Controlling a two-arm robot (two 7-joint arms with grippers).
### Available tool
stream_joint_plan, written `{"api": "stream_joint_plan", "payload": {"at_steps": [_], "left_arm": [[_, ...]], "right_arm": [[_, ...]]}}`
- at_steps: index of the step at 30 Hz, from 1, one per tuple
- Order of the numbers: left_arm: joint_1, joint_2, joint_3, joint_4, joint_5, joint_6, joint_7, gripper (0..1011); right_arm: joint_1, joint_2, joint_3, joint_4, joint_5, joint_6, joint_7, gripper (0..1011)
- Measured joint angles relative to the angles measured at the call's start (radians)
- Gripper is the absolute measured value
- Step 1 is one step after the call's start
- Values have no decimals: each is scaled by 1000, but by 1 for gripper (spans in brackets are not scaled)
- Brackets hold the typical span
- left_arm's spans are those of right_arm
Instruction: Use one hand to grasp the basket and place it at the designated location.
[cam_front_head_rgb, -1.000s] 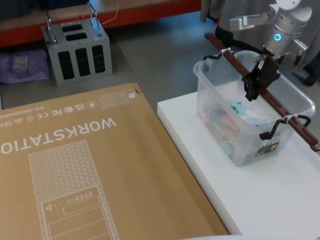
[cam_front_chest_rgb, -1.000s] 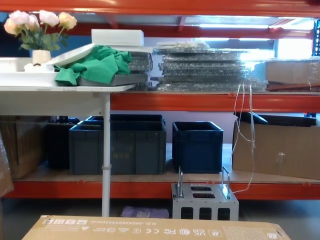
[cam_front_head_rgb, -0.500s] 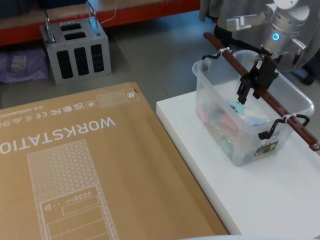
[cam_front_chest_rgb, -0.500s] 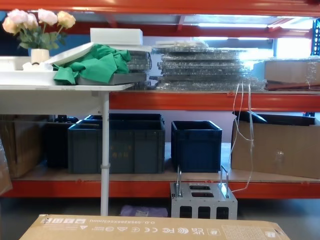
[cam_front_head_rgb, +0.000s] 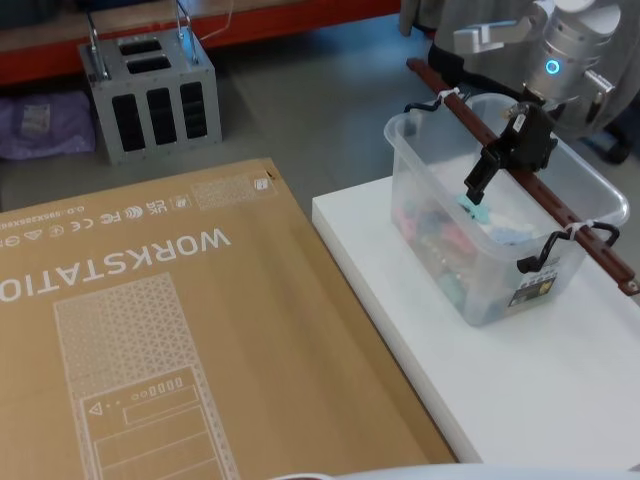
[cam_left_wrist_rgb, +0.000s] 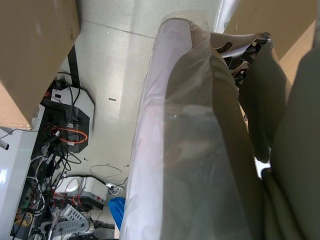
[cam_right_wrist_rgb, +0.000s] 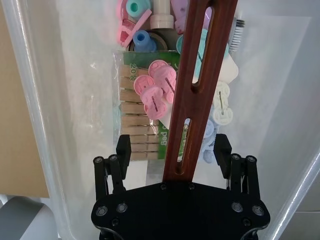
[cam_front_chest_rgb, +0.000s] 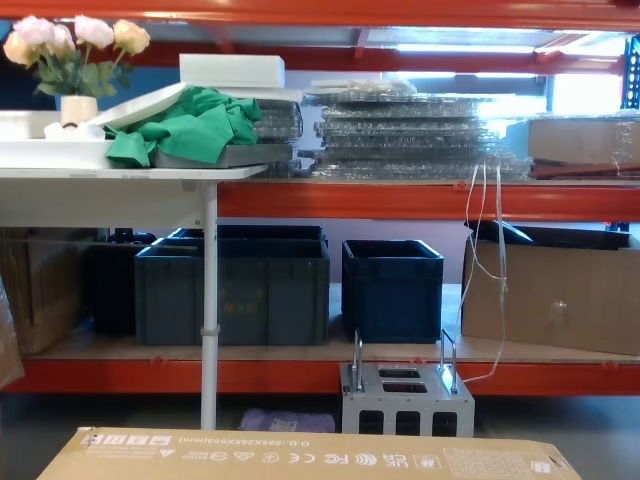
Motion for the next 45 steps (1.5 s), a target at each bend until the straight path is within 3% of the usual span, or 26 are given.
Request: {"api": "stream_joint_plan", "payload": {"at_steps": [2,20,26,45], "left_arm": [[0,0,0,0,0,0,0,0],[0,0,0,0,0,0,0,0],[0,0,0,0,0,0,0,0],[0,0,0,0,0,0,0,0]], "right_arm": [[-1,2,1,-2,0,2,-1,1001],[-1,42,31,-51,0,27,-22,1001],[6,73,64,-87,7,45,-27,1001],[6,110,113,-150,10,83,-26,1001]]}}
